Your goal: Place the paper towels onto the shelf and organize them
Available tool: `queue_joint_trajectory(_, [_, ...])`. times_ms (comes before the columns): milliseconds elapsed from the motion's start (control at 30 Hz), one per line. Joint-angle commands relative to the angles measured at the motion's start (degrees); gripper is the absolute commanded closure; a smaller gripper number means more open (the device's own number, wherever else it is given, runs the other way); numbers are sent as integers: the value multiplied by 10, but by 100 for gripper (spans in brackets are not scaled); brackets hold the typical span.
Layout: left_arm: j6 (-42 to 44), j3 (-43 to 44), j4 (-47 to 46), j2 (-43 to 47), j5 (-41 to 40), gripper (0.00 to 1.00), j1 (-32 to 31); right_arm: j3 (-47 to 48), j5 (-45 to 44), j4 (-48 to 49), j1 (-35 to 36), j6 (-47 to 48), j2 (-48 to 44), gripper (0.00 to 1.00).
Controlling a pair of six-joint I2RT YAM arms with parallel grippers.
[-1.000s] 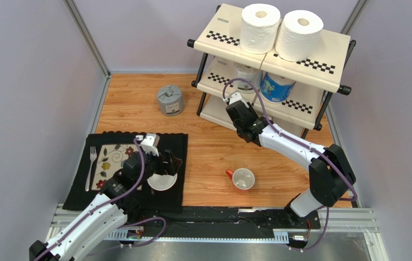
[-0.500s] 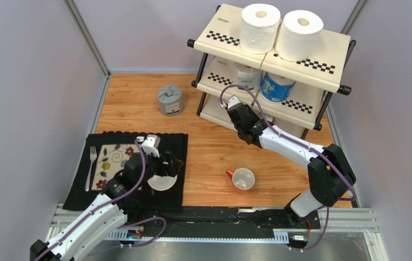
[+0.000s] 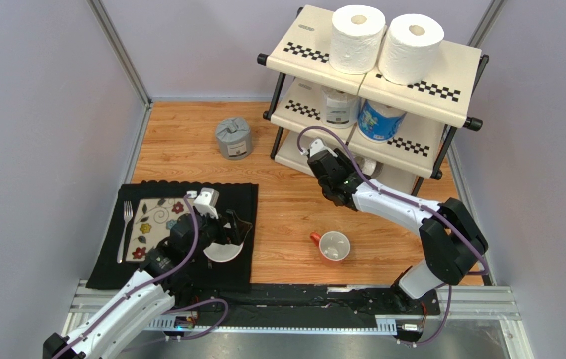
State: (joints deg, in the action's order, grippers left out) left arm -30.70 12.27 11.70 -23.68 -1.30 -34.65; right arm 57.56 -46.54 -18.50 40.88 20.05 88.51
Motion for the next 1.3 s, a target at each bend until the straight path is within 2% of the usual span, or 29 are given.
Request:
queue_joint_trajectory(0, [-4, -1, -19, 11, 7, 1, 3, -5, -41, 50, 4, 18, -11, 91])
queue_joint_trajectory(200, [-3, -3, -17, 14, 5, 1, 3, -5, -15, 46, 3, 12, -4, 88])
queue_joint_trajectory(333, [-4, -6, -17, 16, 4, 1, 3, 1, -14, 44, 3, 5, 10, 82])
queue_joint_trajectory(700, [-6, -12, -18, 21, 2, 1, 3, -10, -25, 66, 3, -2, 22, 81])
queue_joint_trajectory(1267, [-6, -13, -8, 29, -5, 1, 4, -4, -3, 104, 2, -3, 41, 73])
